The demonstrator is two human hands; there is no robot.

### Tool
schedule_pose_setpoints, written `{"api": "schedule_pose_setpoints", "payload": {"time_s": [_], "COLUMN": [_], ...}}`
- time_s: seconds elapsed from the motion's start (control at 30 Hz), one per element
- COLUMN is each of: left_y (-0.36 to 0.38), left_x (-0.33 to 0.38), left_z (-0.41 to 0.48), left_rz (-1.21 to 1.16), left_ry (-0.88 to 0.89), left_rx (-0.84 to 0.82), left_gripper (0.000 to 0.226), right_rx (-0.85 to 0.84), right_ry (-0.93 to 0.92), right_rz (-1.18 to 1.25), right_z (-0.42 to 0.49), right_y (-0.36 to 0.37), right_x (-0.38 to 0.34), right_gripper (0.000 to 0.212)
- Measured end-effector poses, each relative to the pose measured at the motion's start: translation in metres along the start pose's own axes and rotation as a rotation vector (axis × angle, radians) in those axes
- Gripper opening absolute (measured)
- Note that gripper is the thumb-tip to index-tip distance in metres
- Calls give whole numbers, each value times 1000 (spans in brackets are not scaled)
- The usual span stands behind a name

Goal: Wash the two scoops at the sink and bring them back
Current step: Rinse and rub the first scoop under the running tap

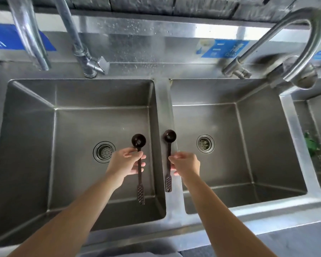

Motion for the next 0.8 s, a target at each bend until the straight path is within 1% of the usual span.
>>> {"api": "schedule_pose_setpoints", "payload": {"time_s": [0.07, 0.13, 0.2, 0.27, 0.33, 0.4, 0.47, 0.53, 0.6, 0.63, 0.73, 0.8], "left_y": [-7, -15, -24, -33, -43, -53, -65, -77, -87, -90, -96, -97], "left_x": [3, 7, 15, 25, 37, 50, 65, 81, 98, 105, 120, 127], "left_z": [-1, -2, -4, -5, -7, -6, -5, -2, 1, 2, 9, 14], "left_rz": [-30, -66, -119, -159, -167, -172, -188, -201, -210, -224, -285, -317], "left_ry": [2, 13, 30, 38, 40, 55, 70, 93, 122, 129, 128, 122], "left_rx": [-13, -25, -38, -56, -73, -67, -33, 11, 37, 40, 32, 27], "left_gripper": [49, 61, 60, 55, 50, 43, 38, 36, 35, 32, 15, 12], "right_rx": [27, 89, 198, 246, 193, 81, -30, -118, -183, -205, -207, -183], "right_ry": [-15, -37, -90, -170, -247, -295, -334, -407, -473, -493, -525, -550], "right_rz": [-32, -93, -153, -143, -86, -45, -68, -124, -170, -202, -292, -354], "right_z": [-4, -8, -14, -23, -30, -35, -37, -37, -37, -36, -30, -24], "right_y": [-2, -7, -15, -13, 4, 32, 65, 99, 132, 146, 173, 181], "right_x": [-4, -9, -21, -43, -73, -112, -158, -209, -260, -282, -326, -340], "right_gripper": [8, 12, 16, 18, 17, 15, 16, 27, 46, 52, 55, 53]}}
Point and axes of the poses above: each hand's wrist, its own z-axis towards the middle knuckle, its own y-axis out of the palm, x = y × z, the point moved 9 cm from there along z, towards the middle knuckle, and after that the axes turned 2 degrees about z, right-handed, at the moved point
